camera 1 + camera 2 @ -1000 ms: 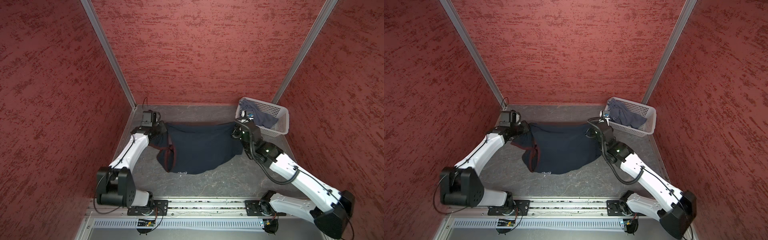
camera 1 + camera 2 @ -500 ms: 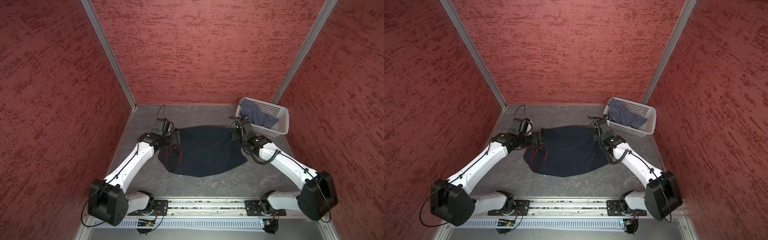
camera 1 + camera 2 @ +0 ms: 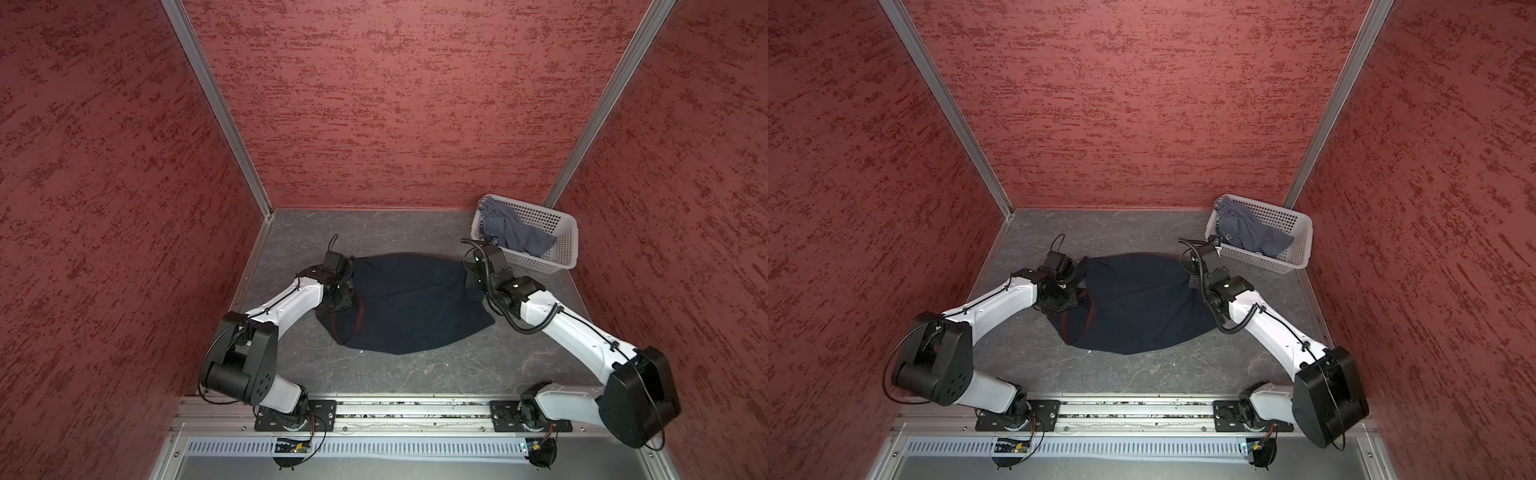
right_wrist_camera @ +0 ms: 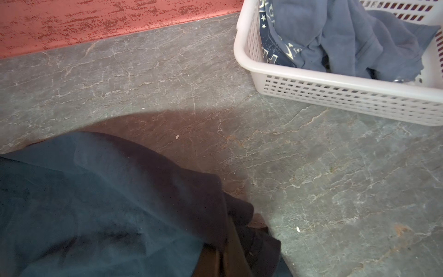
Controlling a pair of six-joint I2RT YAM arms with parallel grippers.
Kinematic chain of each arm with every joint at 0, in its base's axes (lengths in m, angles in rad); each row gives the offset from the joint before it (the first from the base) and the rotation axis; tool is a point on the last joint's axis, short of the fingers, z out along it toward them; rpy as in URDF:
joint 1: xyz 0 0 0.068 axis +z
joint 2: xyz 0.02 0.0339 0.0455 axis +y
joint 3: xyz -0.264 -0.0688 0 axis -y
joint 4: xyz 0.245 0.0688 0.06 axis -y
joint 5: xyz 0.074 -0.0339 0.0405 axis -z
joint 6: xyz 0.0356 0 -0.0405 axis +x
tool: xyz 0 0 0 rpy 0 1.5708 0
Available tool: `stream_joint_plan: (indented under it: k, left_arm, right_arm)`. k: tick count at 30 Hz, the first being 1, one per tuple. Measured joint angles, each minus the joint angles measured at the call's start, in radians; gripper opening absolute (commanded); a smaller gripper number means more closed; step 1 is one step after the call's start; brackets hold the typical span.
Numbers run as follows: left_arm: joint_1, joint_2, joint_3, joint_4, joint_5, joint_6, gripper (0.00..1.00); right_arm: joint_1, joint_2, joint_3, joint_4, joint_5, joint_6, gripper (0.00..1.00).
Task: Fold and stack the tank tops
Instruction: 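Pull the grippers apart to spread the tank top flat on the table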
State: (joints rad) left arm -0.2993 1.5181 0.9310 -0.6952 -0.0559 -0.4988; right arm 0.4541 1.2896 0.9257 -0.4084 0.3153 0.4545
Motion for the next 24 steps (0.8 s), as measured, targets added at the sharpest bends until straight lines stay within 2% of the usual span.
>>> stream_joint_plan:
  k: [7,15,24]
  left_arm:
    - [0.003,0.146,0.117,0.045,-0.069,0.006,0.41]
    - [0.008,0.237,0.186,0.045,-0.132,0.018,0.38]
    - [0.014,0.244,0.191,0.043,-0.152,0.029,0.10]
  right_arm:
    - [0.000,-0.007,-0.024,0.006,-0.023,0.011,0.00]
    - [-0.001,-0.007,-0.033,0.016,-0.029,0.013,0.00]
    - [-0.005,-0.008,-0.033,0.016,-0.024,0.012,0.00]
